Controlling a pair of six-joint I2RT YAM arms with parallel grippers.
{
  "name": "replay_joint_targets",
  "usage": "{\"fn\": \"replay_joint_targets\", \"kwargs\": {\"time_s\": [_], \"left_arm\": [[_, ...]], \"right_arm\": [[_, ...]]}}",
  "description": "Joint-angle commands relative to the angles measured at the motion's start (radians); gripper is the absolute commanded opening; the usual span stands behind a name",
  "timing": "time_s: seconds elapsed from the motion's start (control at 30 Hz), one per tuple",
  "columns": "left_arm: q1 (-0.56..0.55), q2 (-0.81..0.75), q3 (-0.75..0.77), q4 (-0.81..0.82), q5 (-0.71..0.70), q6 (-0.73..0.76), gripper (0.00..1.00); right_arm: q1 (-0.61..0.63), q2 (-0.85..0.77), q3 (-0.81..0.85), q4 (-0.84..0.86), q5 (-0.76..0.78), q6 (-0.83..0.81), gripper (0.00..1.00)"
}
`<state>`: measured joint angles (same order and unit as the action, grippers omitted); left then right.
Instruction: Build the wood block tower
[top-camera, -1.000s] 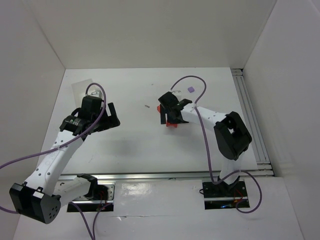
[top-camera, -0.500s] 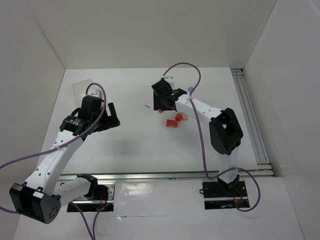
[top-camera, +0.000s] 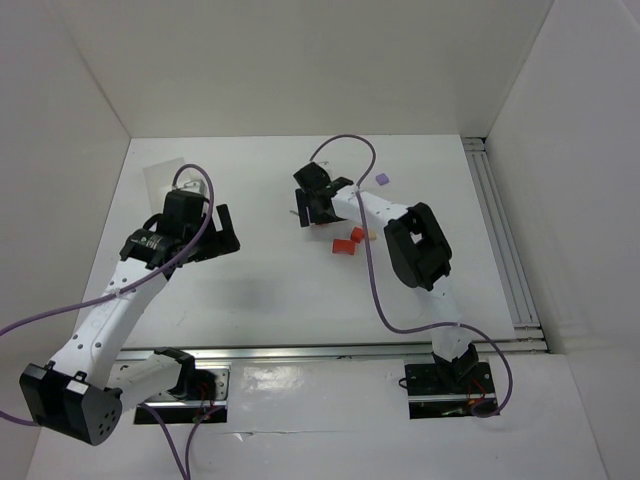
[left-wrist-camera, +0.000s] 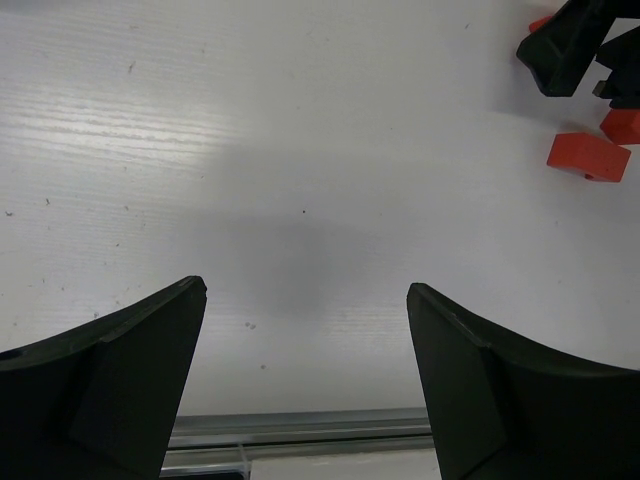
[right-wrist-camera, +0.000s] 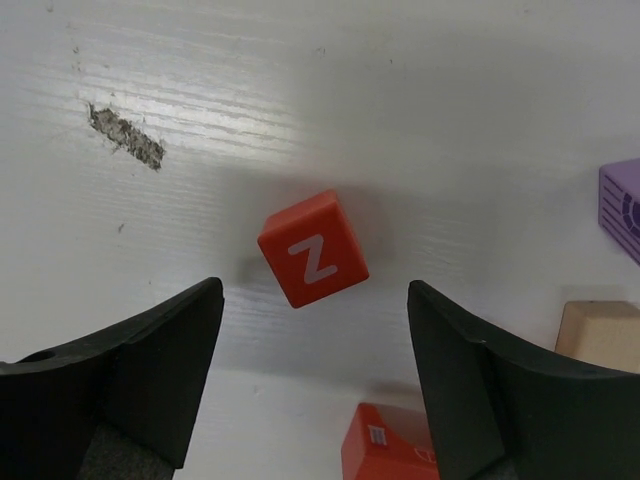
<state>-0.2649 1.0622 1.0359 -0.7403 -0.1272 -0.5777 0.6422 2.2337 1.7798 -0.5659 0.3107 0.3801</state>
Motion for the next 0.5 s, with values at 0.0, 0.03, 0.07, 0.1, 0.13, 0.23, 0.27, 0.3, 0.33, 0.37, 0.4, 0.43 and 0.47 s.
{"fn": "replay_joint_targets", "kwargs": {"time_s": [0.0, 0.03, 0.07, 0.1, 0.13, 0.23, 0.27, 0.3, 0.33, 0.37, 0.4, 0.43, 0.47], "left_arm": [[0.004, 0.005, 0.039, 0.007, -0.008, 0.016, 0.94], [0.004, 0.005, 0.039, 0.007, -0.008, 0.016, 0.94], [0.004, 0.005, 0.039, 0.007, -0.008, 0.016, 0.94], [0.004, 0.005, 0.039, 0.007, -0.008, 0.016, 0.94], [0.004, 0.005, 0.039, 0.007, -0.018, 0.016, 0.94], [0.004, 0.005, 0.039, 0.007, -0.019, 0.016, 0.94], [0.004, 0.005, 0.039, 0.007, -0.019, 0.016, 0.94], [0.004, 0.005, 0.039, 0.007, -0.019, 0.016, 0.94], [0.004, 0.005, 0.039, 0.007, -0.019, 0.016, 0.94], [0.004, 0.005, 0.039, 0.007, -0.019, 0.016, 0.94], [0.004, 0.005, 0.039, 0.007, -0.019, 0.016, 0.94], [0.004, 0.005, 0.039, 0.007, -0.019, 0.016, 0.94], [0.004, 0.005, 0.039, 0.007, -0.019, 0.016, 0.94]], "right_arm": [[-0.015, -0.014, 0.017, 0.070, -0.018, -0.066, 0.80], [-0.015, -0.014, 0.017, 0.070, -0.018, -0.066, 0.76], [-0.024, -0.014, 0.017, 0.070, -0.018, -0.075, 0.75], [-0.024, -0.005, 0.017, 0.070, -0.027, -0.075, 0.73], [-0.024, -0.005, 0.017, 0.081, -0.027, -0.084, 0.73], [-0.044, 0.016, 0.044, 0.081, -0.041, -0.104, 0.71], [-0.044, 0.026, 0.055, 0.066, -0.041, -0.104, 0.71], [-0.044, 0.041, 0.064, 0.055, -0.041, -0.104, 0.69], [-0.044, 0.041, 0.073, 0.055, -0.041, -0.104, 0.67], [-0.044, 0.041, 0.073, 0.055, -0.041, -0.113, 0.65], [-0.044, 0.041, 0.073, 0.064, -0.050, -0.113, 0.62], [-0.044, 0.041, 0.073, 0.064, -0.050, -0.113, 0.58], [-0.044, 0.041, 0.073, 0.064, -0.050, -0.113, 0.55]]}}
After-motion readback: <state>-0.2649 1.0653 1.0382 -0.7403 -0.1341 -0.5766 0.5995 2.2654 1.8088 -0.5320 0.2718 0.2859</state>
